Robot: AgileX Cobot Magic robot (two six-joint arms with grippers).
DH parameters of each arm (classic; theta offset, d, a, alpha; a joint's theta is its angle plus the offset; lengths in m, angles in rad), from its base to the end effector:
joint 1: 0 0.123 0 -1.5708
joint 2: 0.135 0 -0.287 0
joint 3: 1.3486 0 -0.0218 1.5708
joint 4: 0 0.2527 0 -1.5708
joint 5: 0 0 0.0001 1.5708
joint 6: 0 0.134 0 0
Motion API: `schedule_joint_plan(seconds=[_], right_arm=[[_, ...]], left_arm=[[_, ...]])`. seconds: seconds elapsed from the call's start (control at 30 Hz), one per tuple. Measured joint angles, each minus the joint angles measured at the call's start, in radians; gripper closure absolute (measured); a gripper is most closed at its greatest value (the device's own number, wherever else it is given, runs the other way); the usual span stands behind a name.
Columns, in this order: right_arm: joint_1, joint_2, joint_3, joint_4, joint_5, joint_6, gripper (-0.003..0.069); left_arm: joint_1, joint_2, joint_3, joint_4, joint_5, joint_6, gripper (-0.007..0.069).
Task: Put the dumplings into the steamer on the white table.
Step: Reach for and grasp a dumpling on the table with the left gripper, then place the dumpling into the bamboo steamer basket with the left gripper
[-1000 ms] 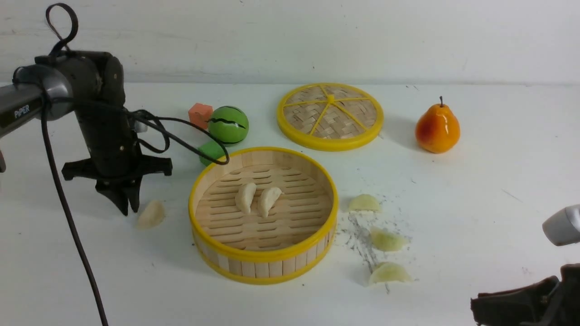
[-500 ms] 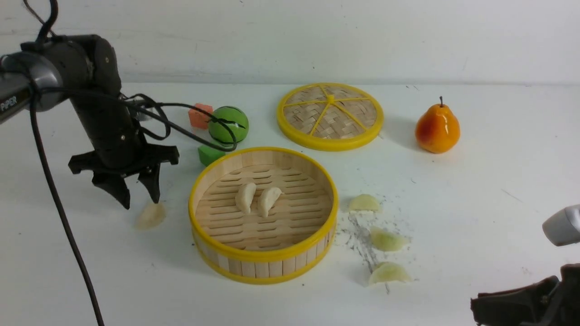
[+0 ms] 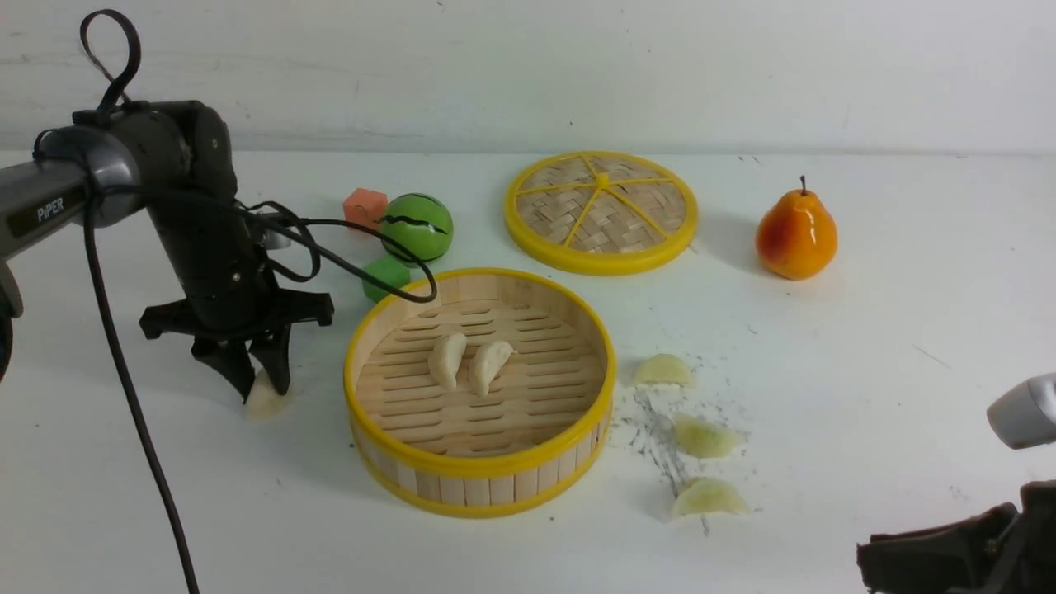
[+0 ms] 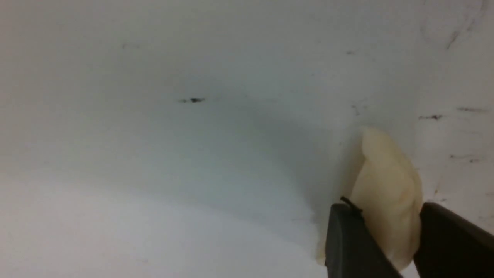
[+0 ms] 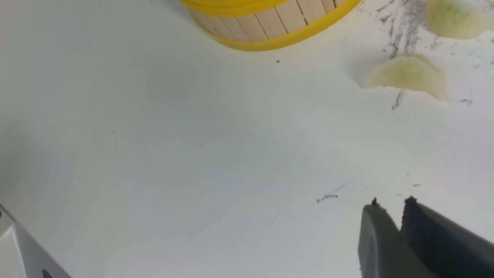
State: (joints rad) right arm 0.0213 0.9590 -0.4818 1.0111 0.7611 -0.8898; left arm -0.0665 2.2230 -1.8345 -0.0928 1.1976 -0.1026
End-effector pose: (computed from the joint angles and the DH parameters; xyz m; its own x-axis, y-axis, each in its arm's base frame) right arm 0.1796 0.0822 0.2198 -0.7432 -0.0420 -0.6677 -0.4235 0.8022 0.4209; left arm 0.4590 -0.0422 0.1383 -0.9957 -0.0696 -0.0609 -0.0636 0.9934 -0.0952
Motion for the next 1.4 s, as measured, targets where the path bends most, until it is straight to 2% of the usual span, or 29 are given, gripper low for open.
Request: schedule_joint_plan(seconds=[0.2,0.33,0.4,0.53,0.73,0.83,1.13,1.27,1.4], right_arm=[[0.0,0.0,0.0,0.0,-0.001,0.0,0.0562],[0.0,0.0,0.0,0.0,-0.012,0.0,0.0562],[0.0,0.0,0.0,0.0,-0.016,0.0,0.0562],[0.0,0.0,0.0,0.0,-0.019,0.0,0.0562],[0.0,0.0,0.0,0.0,-0.019,0.0,0.0562],[0.0,0.0,0.0,0.0,-0.018,0.0,0.0559],[0.0,0.0,0.0,0.0,0.0,0.0,0.0555],[0.0,0.0,0.0,-0.001,0.0,0.0,0.0555],[0.0,0.0,0.0,-0.001,0.003,0.0,0.0555]], left_arm=[[0.0,-0.099,0.001,-0.061,-0.009,0.0,0.0419],[-0.009,-0.196,0.001,-0.202,-0.022,0.002,0.0419],[-0.046,-0.229,0.001,-0.272,-0.039,0.017,0.0419],[-0.16,-0.227,0.001,-0.326,-0.095,0.013,0.0419],[-0.37,-0.143,0.001,-0.268,-0.275,-0.02,0.0419],[-0.409,-0.105,0.001,-0.206,-0.342,-0.048,0.0419],[-0.418,-0.053,0.001,-0.077,-0.391,-0.202,0.0417],[-0.418,-0.053,0.001,-0.074,-0.39,-0.215,0.0354],[-0.418,-0.048,0.001,-0.094,-0.384,-0.218,0.0255]])
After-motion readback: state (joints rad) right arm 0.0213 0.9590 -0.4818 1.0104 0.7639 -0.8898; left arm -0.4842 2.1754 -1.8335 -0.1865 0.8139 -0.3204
